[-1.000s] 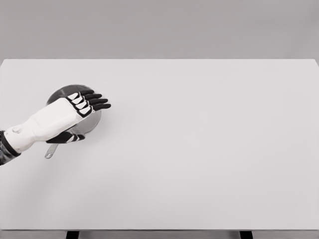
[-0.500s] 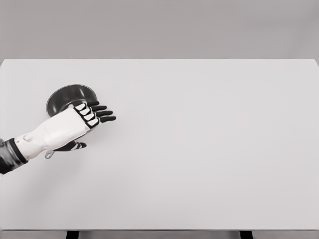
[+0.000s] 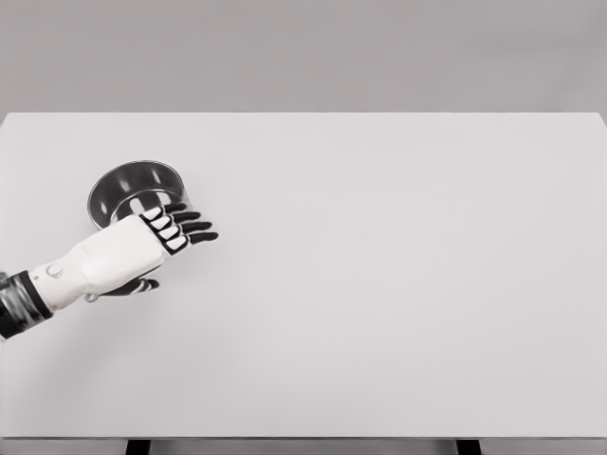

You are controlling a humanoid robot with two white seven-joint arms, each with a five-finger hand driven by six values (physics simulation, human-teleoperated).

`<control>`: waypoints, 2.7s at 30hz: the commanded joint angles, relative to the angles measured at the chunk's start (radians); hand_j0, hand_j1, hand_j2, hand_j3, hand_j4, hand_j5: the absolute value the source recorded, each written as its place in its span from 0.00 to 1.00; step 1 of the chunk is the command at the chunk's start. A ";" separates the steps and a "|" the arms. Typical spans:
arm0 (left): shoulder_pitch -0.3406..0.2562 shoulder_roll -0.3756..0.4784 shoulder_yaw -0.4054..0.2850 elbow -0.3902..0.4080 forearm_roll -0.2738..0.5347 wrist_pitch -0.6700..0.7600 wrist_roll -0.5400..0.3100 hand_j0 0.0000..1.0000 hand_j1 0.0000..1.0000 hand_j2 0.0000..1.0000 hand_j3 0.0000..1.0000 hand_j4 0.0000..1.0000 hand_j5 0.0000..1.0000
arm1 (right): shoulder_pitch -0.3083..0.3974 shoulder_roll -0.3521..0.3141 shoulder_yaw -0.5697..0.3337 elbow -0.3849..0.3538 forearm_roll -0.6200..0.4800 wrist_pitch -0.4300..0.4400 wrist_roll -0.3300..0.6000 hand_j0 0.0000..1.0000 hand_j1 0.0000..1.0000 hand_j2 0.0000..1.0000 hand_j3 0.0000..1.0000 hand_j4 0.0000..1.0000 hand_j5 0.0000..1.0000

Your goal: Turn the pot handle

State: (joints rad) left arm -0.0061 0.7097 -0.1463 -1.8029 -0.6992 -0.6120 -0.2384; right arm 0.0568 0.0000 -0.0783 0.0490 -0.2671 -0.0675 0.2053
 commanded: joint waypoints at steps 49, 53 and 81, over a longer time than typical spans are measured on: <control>0.117 0.022 0.217 0.002 0.000 0.001 0.001 1.00 1.00 1.00 1.00 1.00 1.00 | 0.000 0.000 0.000 0.000 0.000 0.000 0.000 1.00 1.00 1.00 1.00 1.00 1.00; 0.130 0.022 0.260 0.002 0.009 0.001 0.001 1.00 1.00 1.00 1.00 1.00 1.00 | 0.000 0.000 0.000 0.000 0.000 0.000 0.000 1.00 1.00 1.00 1.00 1.00 1.00; -0.003 0.008 0.261 0.215 0.006 0.001 0.001 1.00 1.00 1.00 1.00 1.00 1.00 | 0.000 0.000 0.000 0.000 0.000 0.000 0.000 1.00 1.00 1.00 1.00 1.00 1.00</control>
State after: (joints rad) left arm -0.0138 0.7200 0.1188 -1.6144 -0.6986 -0.6119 -0.2387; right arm 0.0568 0.0000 -0.0783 0.0490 -0.2671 -0.0676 0.2053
